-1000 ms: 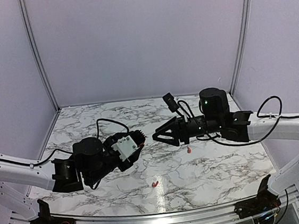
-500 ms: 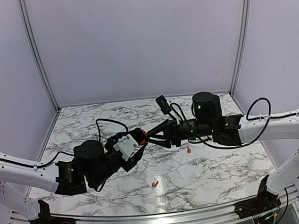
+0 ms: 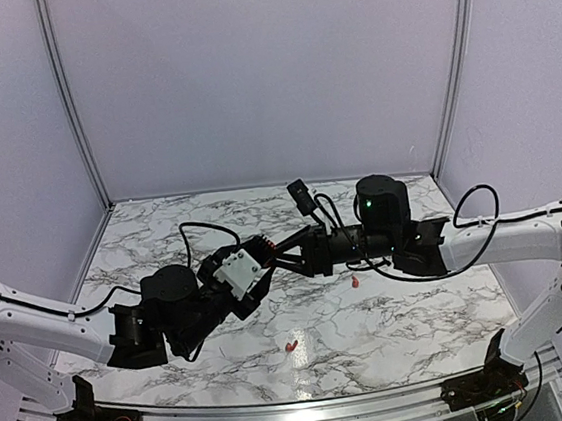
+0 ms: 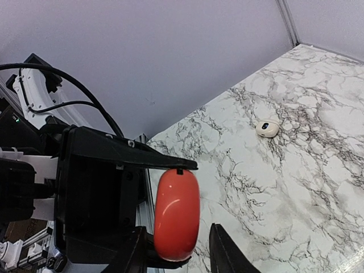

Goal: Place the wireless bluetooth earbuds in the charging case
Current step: Pass from the left arm to the right, then pass from the right arm to the left

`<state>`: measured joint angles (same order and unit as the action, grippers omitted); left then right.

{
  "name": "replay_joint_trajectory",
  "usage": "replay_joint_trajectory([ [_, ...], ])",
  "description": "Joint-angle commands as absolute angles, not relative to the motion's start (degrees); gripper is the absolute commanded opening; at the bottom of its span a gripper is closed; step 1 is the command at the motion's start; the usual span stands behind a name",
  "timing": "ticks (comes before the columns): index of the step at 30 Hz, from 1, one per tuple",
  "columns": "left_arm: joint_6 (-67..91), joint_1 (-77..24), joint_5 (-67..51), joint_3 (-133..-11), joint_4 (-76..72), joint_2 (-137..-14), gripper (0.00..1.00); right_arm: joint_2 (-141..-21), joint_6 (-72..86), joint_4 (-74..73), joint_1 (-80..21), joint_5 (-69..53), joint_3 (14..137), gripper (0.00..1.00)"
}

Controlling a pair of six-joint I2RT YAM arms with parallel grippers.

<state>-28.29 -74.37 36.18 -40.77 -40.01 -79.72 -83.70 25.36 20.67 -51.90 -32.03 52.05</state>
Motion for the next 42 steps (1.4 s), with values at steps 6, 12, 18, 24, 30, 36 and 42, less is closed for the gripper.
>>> replay_joint_trajectory([
  [6, -28.61, -75.22, 38.45, -42.96, -43.42, -80.8, 0.41, -84.64, 24.67, 21.93, -52.55, -31.86, 55.78, 0.3],
  [12, -28.89, -75.41, 36.53, -41.45, -43.33, -79.54, 0.6, -84.0, 22.18, 18.67, -52.45, -31.23, 57.0, 0.18],
  [18, -30.88, -75.41, 33.95, -38.49, -41.47, -75.59, 0.8, -82.58, 19.45, 13.82, -51.69, -32.12, 57.89, 0.1],
  [24, -33.61, -74.81, 25.21, -39.0, -21.19, -69.47, 0.99, -80.42, 14.16, 3.47, -49.39, -36.5, 60.09, 0.08],
  [30, -35.67, -74.77, 17.72, -42.79, -6.57, -68.76, 0.99, -81.09, 9.74, -7.79, -49.08, -44.27, 62.49, 0.08],
  [36, -36.73, -74.75, 14.03, -46.22, -2.18, -69.27, 0.97, -82.43, 8.78, -11.43, -50.11, -48.66, 62.58, 0.05],
  [42, -37.38, -74.79, 10.22, -48.8, 1.99, -70.18, 0.93, -83.93, 8.44, -13.55, -51.34, -49.91, 62.9, 0.05],
])
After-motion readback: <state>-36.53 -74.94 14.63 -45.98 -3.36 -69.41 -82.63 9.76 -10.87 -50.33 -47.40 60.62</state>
